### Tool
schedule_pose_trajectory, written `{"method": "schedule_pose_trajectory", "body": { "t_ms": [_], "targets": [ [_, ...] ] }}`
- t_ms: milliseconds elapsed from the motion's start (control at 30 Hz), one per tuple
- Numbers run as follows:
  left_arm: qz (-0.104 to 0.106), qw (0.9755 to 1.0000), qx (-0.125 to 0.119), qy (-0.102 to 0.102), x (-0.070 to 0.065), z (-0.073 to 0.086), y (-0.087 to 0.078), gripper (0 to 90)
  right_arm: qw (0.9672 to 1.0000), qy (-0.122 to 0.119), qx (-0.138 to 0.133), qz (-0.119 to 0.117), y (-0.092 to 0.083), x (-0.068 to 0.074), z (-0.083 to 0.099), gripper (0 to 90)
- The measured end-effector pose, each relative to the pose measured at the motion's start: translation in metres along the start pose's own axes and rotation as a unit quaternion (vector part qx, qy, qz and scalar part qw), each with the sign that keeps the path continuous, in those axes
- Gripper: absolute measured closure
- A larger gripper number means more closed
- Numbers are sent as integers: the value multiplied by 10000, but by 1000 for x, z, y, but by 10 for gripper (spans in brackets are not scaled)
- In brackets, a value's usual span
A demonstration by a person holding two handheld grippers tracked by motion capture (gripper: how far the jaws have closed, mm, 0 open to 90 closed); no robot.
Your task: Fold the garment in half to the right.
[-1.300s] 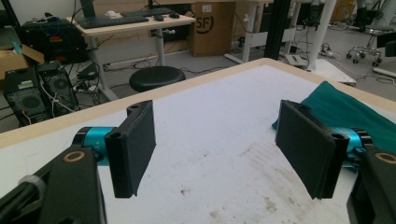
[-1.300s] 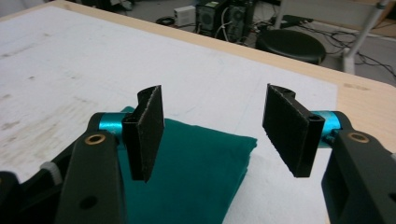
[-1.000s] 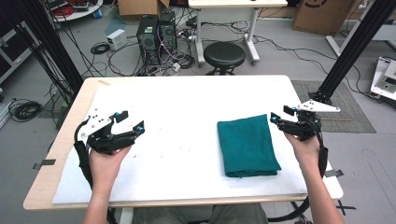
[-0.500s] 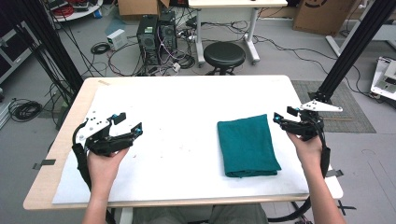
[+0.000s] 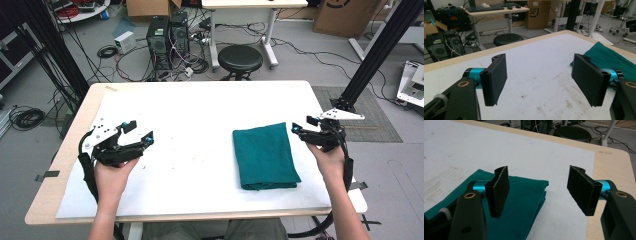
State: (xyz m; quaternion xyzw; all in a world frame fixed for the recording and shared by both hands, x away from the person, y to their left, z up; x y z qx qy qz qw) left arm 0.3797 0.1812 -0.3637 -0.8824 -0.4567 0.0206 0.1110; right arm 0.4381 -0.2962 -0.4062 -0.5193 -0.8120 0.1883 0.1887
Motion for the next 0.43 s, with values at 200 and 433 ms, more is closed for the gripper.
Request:
{"method": "schedule_pose_trajectory", "body": {
  "t_ms": [200,433],
  "targets": [
    [33,10000,2,-29,1,-1,7,286,10000,-25,6,49,-6,-4,4,340],
    [74,10000,17,-5,1,-1,17,286,9999,30,-61,104,-13,-14,8,313]
  ]
}}
Point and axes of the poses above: each handheld gripper's, and its own axes: y roughly forward along the jaws, z roughly out of its underside, x roughly to its left, the point moved 10 cm from there along y, roughly forward along the jaws, and after that the axes turned 6 degrees about y, right-handed, at the moved point
